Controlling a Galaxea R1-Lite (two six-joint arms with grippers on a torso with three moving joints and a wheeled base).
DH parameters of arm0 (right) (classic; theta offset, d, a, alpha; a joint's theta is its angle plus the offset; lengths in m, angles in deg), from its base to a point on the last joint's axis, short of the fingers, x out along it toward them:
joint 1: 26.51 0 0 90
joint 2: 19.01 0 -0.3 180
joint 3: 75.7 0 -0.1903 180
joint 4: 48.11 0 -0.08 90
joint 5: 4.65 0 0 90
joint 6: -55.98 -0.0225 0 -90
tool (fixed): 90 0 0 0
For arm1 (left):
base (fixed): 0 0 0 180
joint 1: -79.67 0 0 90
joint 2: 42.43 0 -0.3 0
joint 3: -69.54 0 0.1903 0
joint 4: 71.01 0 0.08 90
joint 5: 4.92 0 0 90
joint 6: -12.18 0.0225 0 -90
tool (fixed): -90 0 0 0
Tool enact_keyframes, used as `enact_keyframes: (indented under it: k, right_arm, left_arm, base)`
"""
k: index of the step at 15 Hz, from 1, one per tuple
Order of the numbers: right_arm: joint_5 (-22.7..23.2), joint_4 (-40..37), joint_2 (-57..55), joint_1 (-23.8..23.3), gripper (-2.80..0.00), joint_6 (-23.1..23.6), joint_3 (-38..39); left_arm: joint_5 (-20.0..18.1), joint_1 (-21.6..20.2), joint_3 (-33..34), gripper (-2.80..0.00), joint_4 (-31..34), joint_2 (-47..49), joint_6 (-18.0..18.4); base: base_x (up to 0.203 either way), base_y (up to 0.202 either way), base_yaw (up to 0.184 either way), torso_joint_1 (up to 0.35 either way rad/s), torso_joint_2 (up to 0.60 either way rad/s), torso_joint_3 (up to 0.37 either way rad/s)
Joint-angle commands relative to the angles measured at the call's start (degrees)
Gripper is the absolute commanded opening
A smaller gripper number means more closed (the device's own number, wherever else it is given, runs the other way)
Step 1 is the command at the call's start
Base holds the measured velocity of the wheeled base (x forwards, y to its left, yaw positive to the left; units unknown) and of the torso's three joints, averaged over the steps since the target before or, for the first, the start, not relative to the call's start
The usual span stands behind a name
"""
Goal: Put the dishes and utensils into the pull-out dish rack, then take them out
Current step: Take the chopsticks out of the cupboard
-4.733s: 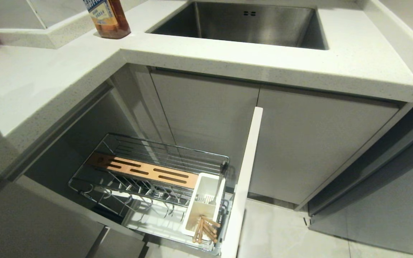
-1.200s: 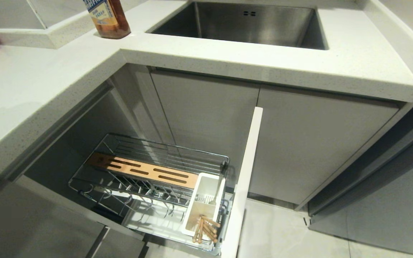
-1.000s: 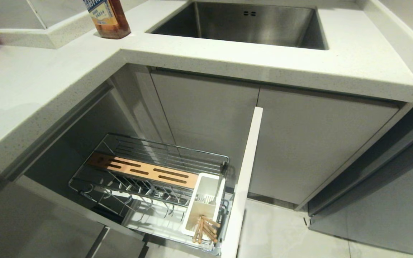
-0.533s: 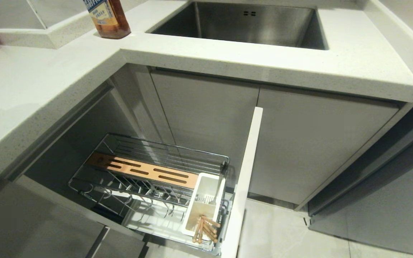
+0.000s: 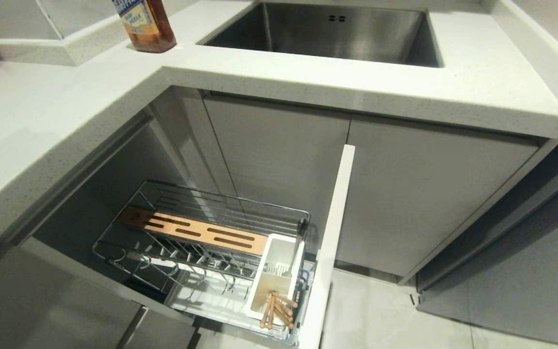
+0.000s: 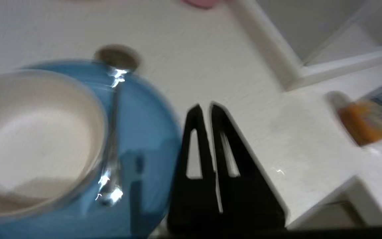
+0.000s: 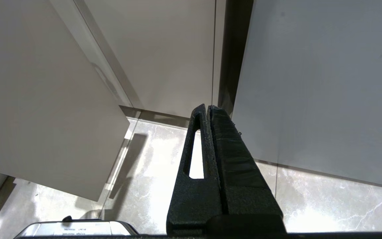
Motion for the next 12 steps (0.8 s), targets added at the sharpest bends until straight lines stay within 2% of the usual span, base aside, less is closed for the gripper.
enact_keyframes:
  k: [1, 2, 3, 4, 9, 11, 12]
  right_arm:
    - [0.01, 0.02, 0.0, 0.0, -2.8, -0.01, 0.0]
    - [0.01, 0.02, -0.06, 0.0, -2.8, -0.01, 0.0]
    - [0.01, 0.02, 0.0, 0.0, -2.8, -0.01, 0.0]
    - [0.01, 0.02, 0.0, 0.0, -2.8, -0.01, 0.0]
    - [0.01, 0.02, 0.0, 0.0, -2.8, -0.01, 0.0]
    - [0.01, 0.02, 0.0, 0.0, -2.8, -0.01, 0.0]
    - [0.01, 0.02, 0.0, 0.0, -2.8, -0.01, 0.0]
  left_arm:
    - [-2.13, 1.53, -5.67, -2.8, 0.16, 0.65, 1.82]
    - [-6.33, 3.88, -8.6, -2.8, 0.41, 1.11, 2.89]
    - [-8.86, 5.9, -9.67, -2.8, 0.98, 1.47, 3.3]
    - [-9.65, 8.21, -9.83, -2.8, 2.4, 1.74, 3.13]
    - [-10.83, 29.52, -9.35, -2.8, 21.89, 9.38, -3.63]
    - [-12.06, 36.18, -9.59, -2.8, 30.92, 14.86, -7.78]
    - [-13.44, 37.95, -9.68, -2.8, 34.4, 17.63, -9.38]
  base:
    - [0.0, 0.0, 0.0, 0.0, 0.0, 0.0]
    - [0.0, 0.0, 0.0, 0.0, 0.0, 0.0]
    - [0.0, 0.0, 0.0, 0.0, 0.0, 0.0]
    - [0.0, 0.0, 0.0, 0.0, 0.0, 0.0]
    - [0.0, 0.0, 0.0, 0.0, 0.0, 0.0]
    - [0.0, 0.0, 0.0, 0.0, 0.0, 0.0]
    - [0.0, 0.0, 0.0, 0.0, 0.0, 0.0]
